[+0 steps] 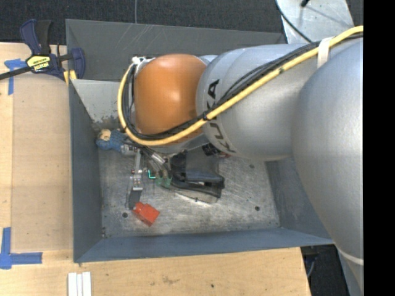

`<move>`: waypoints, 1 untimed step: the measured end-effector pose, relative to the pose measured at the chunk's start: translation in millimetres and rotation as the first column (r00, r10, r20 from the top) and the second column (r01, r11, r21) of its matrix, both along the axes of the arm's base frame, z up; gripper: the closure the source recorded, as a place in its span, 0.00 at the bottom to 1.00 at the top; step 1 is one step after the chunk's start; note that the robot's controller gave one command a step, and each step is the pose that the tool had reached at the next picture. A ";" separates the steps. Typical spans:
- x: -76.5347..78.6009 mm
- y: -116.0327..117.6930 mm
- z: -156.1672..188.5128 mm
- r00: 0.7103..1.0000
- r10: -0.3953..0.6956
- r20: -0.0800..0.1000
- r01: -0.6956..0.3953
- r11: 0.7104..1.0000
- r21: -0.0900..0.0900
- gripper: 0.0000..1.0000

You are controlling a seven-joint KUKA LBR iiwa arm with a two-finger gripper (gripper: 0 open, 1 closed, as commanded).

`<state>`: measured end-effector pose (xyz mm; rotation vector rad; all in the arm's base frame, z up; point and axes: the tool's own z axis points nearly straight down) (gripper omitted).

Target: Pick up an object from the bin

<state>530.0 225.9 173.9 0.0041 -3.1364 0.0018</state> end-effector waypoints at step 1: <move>-36.3 -61.1 -102.0 0.999 0.031 0.017 -0.031 1.000 0.006 0.00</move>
Offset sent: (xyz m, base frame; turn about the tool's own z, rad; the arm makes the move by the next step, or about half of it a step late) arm -0.0393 -0.0610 -0.1039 -0.0326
